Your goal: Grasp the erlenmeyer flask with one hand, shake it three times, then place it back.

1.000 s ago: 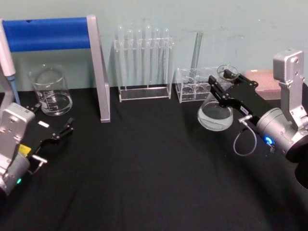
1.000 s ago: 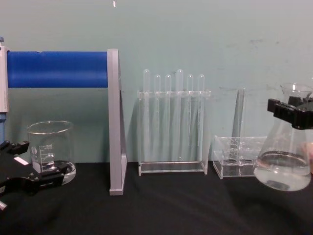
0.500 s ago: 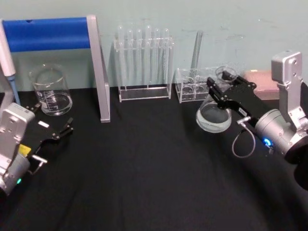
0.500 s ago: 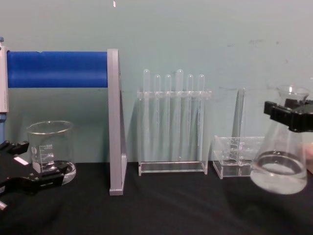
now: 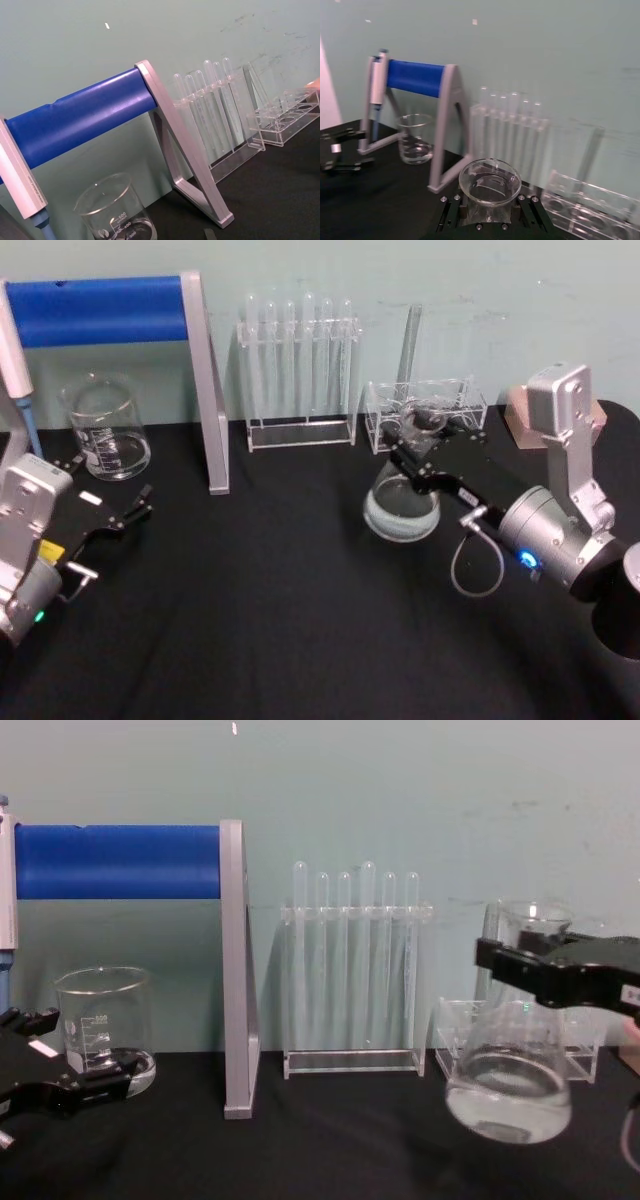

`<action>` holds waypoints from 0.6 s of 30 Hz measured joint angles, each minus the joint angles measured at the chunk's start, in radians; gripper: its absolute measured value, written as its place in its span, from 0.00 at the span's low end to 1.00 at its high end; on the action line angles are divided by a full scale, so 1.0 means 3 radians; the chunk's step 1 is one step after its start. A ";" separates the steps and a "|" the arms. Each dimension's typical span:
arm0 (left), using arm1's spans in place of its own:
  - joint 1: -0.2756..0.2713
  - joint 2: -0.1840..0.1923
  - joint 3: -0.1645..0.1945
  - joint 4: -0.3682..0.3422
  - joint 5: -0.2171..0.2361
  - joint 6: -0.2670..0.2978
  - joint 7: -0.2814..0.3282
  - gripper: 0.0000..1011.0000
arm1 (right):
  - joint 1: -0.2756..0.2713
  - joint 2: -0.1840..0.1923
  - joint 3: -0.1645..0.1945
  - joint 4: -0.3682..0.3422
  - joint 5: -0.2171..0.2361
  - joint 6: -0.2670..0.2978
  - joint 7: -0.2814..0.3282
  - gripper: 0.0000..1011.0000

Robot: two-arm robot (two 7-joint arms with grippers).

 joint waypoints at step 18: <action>0.0000 0.0000 0.0000 0.0000 0.0000 0.0000 0.0000 0.99 | -0.0188 0.0174 -0.0344 -0.0347 0.0159 0.0015 0.0245 0.45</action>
